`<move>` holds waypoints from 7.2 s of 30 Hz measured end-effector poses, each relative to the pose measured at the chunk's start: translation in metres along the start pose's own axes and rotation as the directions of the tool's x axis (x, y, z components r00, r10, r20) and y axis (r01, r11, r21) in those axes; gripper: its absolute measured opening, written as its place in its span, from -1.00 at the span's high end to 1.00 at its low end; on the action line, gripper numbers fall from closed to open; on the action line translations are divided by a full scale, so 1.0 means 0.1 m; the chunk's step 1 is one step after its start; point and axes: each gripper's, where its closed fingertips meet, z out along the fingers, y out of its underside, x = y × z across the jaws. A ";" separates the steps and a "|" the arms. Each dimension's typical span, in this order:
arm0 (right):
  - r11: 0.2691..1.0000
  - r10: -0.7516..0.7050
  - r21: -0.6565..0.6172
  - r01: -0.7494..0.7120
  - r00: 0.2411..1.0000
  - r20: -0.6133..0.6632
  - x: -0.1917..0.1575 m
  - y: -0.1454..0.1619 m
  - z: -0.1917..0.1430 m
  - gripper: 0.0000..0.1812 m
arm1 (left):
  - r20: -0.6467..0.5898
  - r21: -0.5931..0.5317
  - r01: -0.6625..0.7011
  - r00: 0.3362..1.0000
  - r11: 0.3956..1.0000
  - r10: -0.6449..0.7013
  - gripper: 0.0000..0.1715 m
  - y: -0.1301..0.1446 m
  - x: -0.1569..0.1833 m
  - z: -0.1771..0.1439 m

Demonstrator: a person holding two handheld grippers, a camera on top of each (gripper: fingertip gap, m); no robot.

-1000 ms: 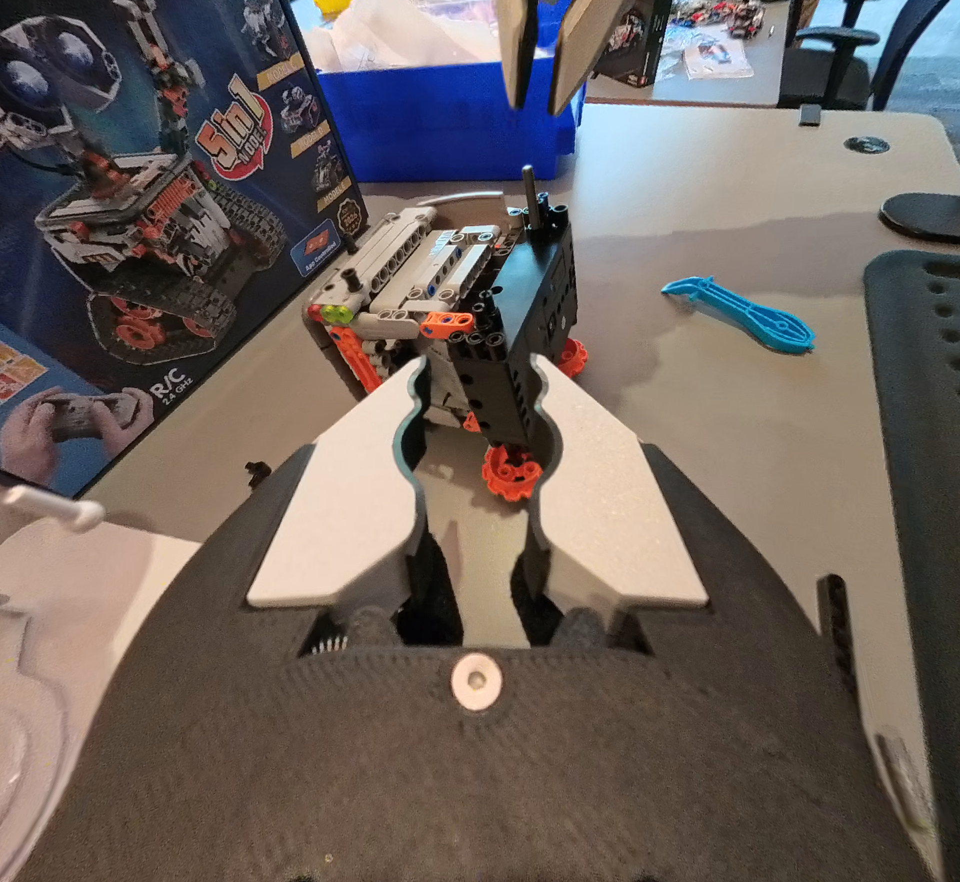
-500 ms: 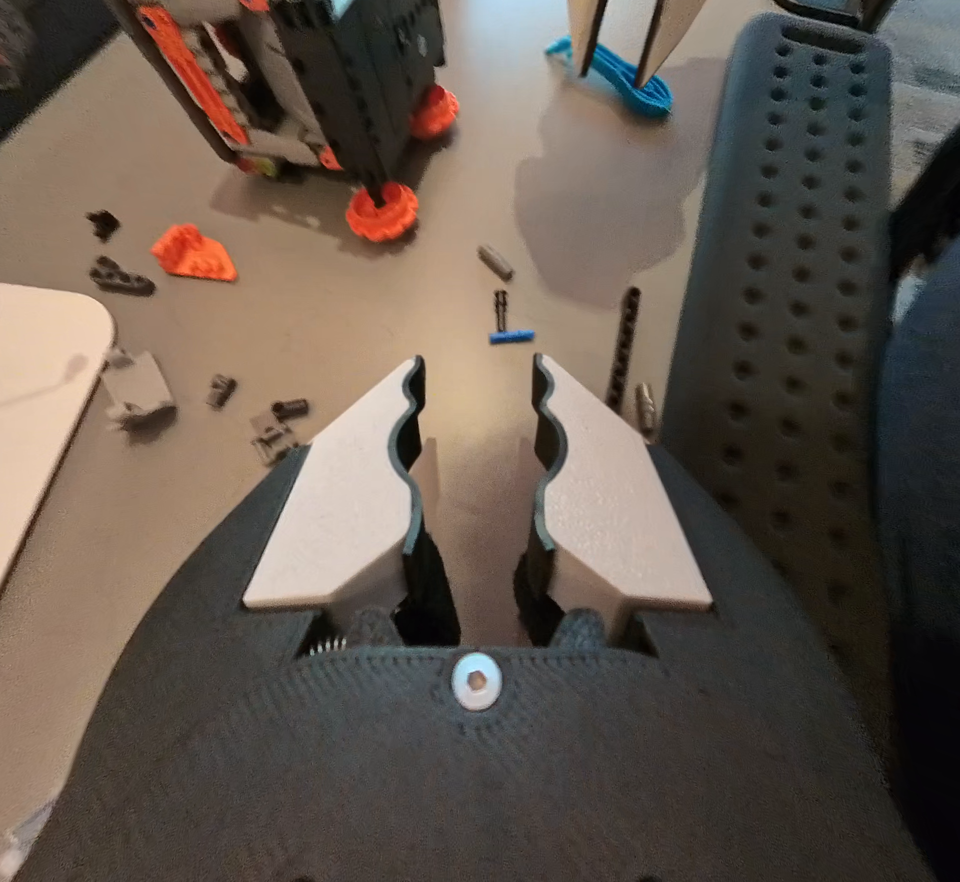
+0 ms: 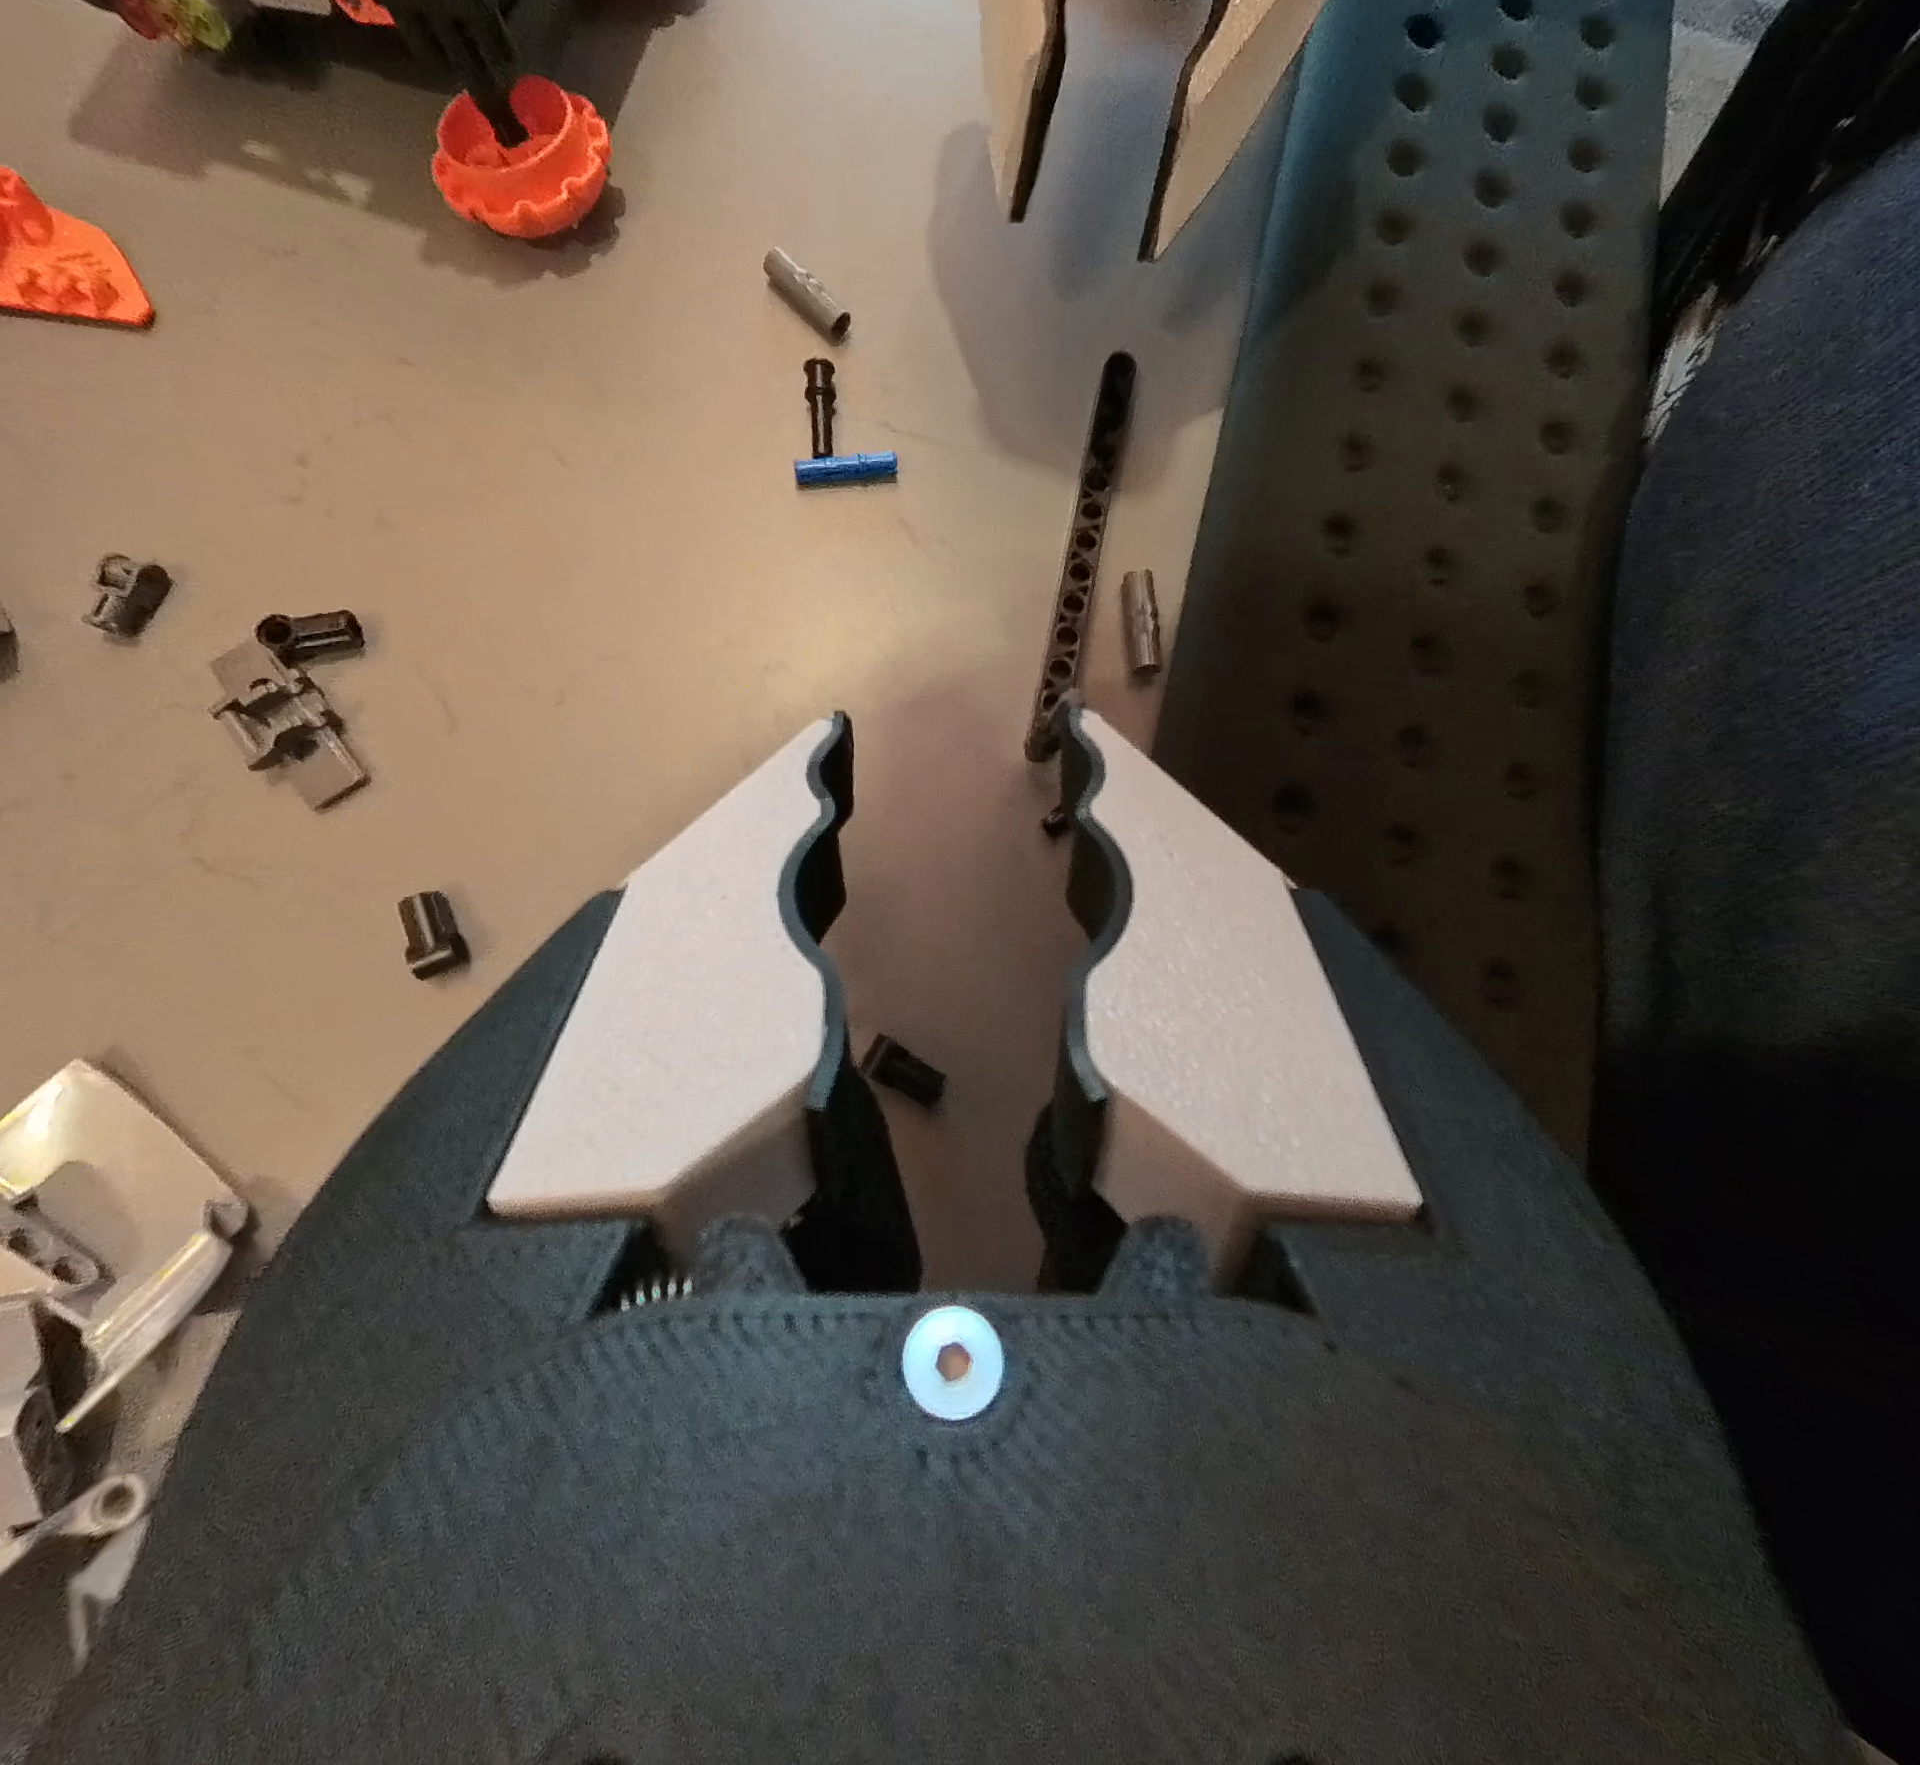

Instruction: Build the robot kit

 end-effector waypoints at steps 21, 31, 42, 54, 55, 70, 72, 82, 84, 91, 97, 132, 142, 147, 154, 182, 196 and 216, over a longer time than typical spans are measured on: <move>0.999 0.038 0.005 -0.038 0.999 -0.020 -0.08 0.09 0.28 0.75 | -0.001 -0.058 0.019 1.000 0.998 -0.019 0.61 0.17 0.05 0.12; 0.999 0.002 -0.032 -0.003 1.000 -0.017 -0.13 0.15 0.40 0.94 | -0.034 -0.072 -0.002 0.999 0.997 -0.001 0.71 0.17 0.10 0.16; 0.998 -0.010 0.068 0.009 1.000 0.016 -0.11 -0.06 0.23 0.95 | -0.085 -0.048 -0.032 0.996 0.998 0.027 0.72 0.06 0.17 0.21; 0.990 -0.005 0.142 0.005 1.000 0.000 0.03 -0.21 -0.08 0.95 | -0.011 0.071 -0.037 0.999 0.997 0.038 0.92 -0.30 -0.02 0.13; 0.989 -0.005 0.146 0.005 1.000 -0.002 0.04 -0.22 -0.09 0.95 | -0.007 0.080 -0.038 0.999 0.996 0.039 0.92 -0.33 -0.03 0.12; 0.964 0.022 0.265 0.001 0.996 -0.082 0.28 -0.37 -0.57 0.95 | 0.035 0.240 -0.065 0.998 0.969 0.058 0.92 -0.91 -0.24 0.05; 0.961 0.022 0.276 0.005 0.995 -0.095 0.32 -0.38 -0.64 0.95 | 0.041 0.256 -0.075 0.997 0.964 0.067 0.92 -0.99 -0.27 0.05; 0.953 0.020 0.303 0.021 0.991 -0.133 0.50 -0.38 -0.88 0.95 | 0.071 0.304 -0.105 0.994 0.947 0.088 0.92 -1.29 -0.41 0.09; 0.952 0.018 0.305 0.026 0.990 -0.140 0.54 -0.38 -0.92 0.95 | 0.080 0.315 -0.113 0.993 0.942 0.092 0.92 -1.35 -0.44 0.10; 0.950 0.006 0.309 0.047 0.986 -0.169 0.73 -0.38 -1.08 0.95 | 0.118 0.353 -0.138 0.988 0.925 0.102 0.93 -1.57 -0.59 0.12; 0.951 -0.009 0.302 0.069 0.981 -0.194 0.89 -0.37 -1.20 0.95 | 0.137 0.374 -0.152 0.985 0.915 0.107 0.93 -1.75 -0.73 0.16; 0.950 -0.003 0.302 0.075 0.972 -0.234 1.21 -0.27 -1.43 0.95 | 0.170 0.394 -0.174 0.979 0.903 0.114 0.93 -2.03 -0.96 0.33; 0.948 -0.016 0.307 0.086 0.975 -0.223 1.24 -0.29 -1.45 0.95 | 0.167 0.398 -0.170 0.980 0.901 0.111 0.93 -2.05 -0.99 0.33; 0.948 -0.018 0.307 0.086 0.976 -0.219 1.26 -0.29 -1.46 0.95 | 0.166 0.398 -0.168 0.980 0.902 0.110 0.93 -2.06 -1.01 0.34; 0.947 -0.023 0.309 0.089 0.977 -0.211 1.28 -0.29 -1.48 0.96 | 0.159 0.396 -0.167 0.981 0.903 0.112 0.93 -2.07 -1.03 0.34; 0.981 -0.106 0.162 0.103 0.994 0.014 1.39 -0.18 -1.25 0.95 | -0.002 0.378 -0.088 0.995 0.921 0.096 0.84 -1.85 -1.04 0.29; 0.990 -0.073 0.123 0.074 0.997 -0.013 1.44 -0.16 -1.34 0.93 | 0.007 0.363 -0.099 0.995 0.926 0.103 0.92 -1.86 -1.02 0.34; 0.985 -0.011 0.172 0.009 1.000 0.006 1.59 -0.08 -1.54 0.95 | 0.008 0.370 -0.046 0.999 0.928 0.046 0.93 -2.04 -1.02 0.31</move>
